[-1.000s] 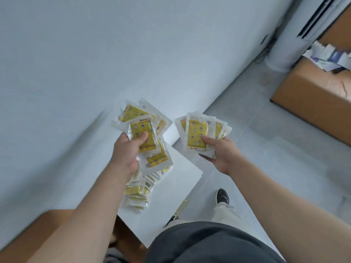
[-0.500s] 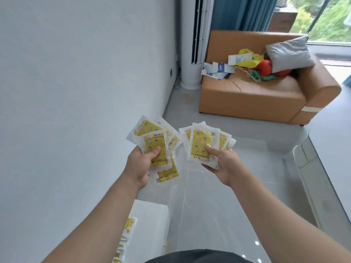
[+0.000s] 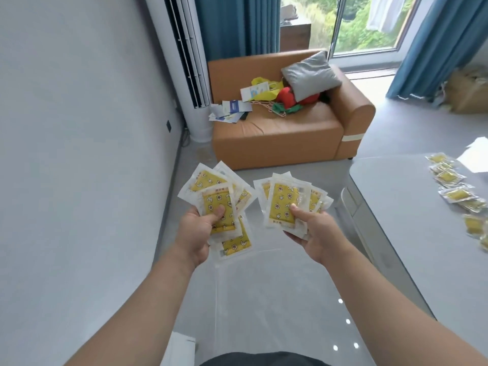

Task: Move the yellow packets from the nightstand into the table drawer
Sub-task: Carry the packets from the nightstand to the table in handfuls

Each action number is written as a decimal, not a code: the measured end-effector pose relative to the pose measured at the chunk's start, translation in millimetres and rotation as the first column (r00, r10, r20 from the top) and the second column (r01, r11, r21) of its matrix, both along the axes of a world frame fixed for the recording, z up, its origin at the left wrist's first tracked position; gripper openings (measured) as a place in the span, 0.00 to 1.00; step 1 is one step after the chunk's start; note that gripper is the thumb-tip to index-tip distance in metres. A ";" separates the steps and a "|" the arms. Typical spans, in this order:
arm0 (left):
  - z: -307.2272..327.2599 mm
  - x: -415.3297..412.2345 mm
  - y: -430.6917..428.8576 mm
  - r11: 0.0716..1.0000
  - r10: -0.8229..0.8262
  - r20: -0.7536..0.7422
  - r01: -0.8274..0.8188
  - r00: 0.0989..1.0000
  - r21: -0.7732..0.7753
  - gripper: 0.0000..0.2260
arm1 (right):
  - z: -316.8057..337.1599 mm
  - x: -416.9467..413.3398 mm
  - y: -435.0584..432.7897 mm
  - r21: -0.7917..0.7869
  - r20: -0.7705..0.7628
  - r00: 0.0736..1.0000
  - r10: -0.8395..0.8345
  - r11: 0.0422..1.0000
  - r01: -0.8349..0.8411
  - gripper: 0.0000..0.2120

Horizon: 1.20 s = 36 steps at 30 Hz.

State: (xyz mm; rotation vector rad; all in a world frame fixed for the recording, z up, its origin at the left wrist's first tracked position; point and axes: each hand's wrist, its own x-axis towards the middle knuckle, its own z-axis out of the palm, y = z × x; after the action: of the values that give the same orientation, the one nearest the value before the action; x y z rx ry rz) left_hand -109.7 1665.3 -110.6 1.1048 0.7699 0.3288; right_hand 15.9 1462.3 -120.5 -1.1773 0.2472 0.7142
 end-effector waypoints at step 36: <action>-76.7 547.2 -358.4 0.269 -0.943 -0.251 0.947 0.221 -0.176 0.12 | -82.3 255.7 -337.6 -0.215 -0.145 0.222 -0.964 0.250 0.944 0.15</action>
State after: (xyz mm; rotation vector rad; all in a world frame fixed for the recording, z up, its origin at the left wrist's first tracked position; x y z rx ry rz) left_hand 437.5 1306.9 -187.3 1.4667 0.1995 -0.9668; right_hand 271.6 1124.7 -202.7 -0.7470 1.1495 -0.3224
